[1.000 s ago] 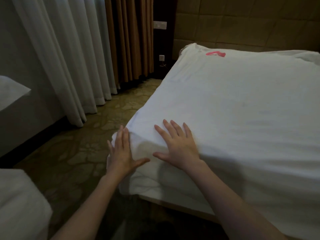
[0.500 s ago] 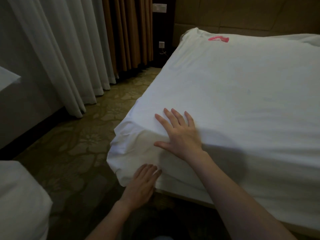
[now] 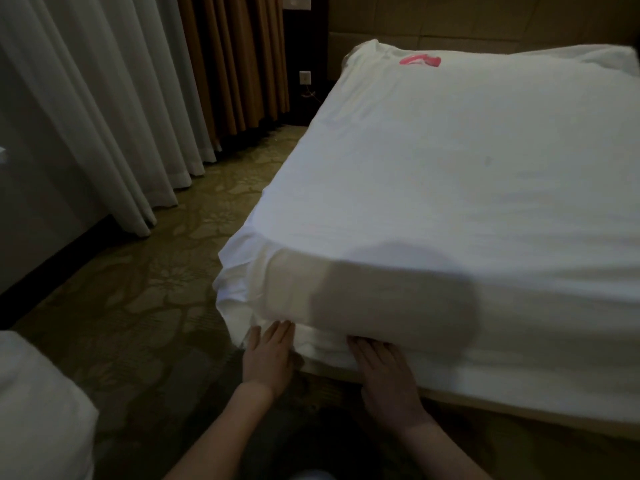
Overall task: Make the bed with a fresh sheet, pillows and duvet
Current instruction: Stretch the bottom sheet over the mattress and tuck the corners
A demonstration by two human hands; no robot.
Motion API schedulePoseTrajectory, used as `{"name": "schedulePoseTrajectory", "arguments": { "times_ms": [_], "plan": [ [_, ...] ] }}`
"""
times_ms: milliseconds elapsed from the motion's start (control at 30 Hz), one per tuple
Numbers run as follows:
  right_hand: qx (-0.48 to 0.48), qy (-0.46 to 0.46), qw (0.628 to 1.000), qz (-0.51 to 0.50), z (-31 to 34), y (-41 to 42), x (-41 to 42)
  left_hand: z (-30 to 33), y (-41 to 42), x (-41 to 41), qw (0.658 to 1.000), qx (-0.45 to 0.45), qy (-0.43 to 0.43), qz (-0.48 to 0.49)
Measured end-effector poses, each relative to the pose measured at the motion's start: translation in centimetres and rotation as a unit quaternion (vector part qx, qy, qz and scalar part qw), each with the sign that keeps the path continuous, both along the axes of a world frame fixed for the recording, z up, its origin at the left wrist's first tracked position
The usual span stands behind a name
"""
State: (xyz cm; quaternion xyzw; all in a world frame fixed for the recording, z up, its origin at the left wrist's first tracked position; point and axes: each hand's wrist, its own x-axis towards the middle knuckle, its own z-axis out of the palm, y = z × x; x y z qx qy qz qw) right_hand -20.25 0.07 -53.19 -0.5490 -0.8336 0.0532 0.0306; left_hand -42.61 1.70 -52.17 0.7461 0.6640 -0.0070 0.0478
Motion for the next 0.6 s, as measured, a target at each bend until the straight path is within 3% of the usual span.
{"name": "schedulePoseTrajectory", "arguments": {
  "times_ms": [300,433,500,600],
  "plan": [
    [-0.032,0.020,0.994,-0.099,-1.5,1.5,-4.4,0.2,0.9,1.0,0.996,-0.067,0.023,0.045],
    [-0.097,-0.002,0.984,-0.151,0.5,1.6,-6.0,-0.5,0.0,1.8,0.999,-0.012,0.021,-0.047],
    [-0.120,-0.017,0.983,-0.135,1.0,1.6,-6.1,-0.9,0.0,1.7,0.999,-0.004,-0.010,-0.047],
    [-0.132,-0.036,0.984,-0.114,2.3,1.2,-5.6,-0.5,1.1,1.7,0.997,-0.074,-0.034,0.006]
  ]
}}
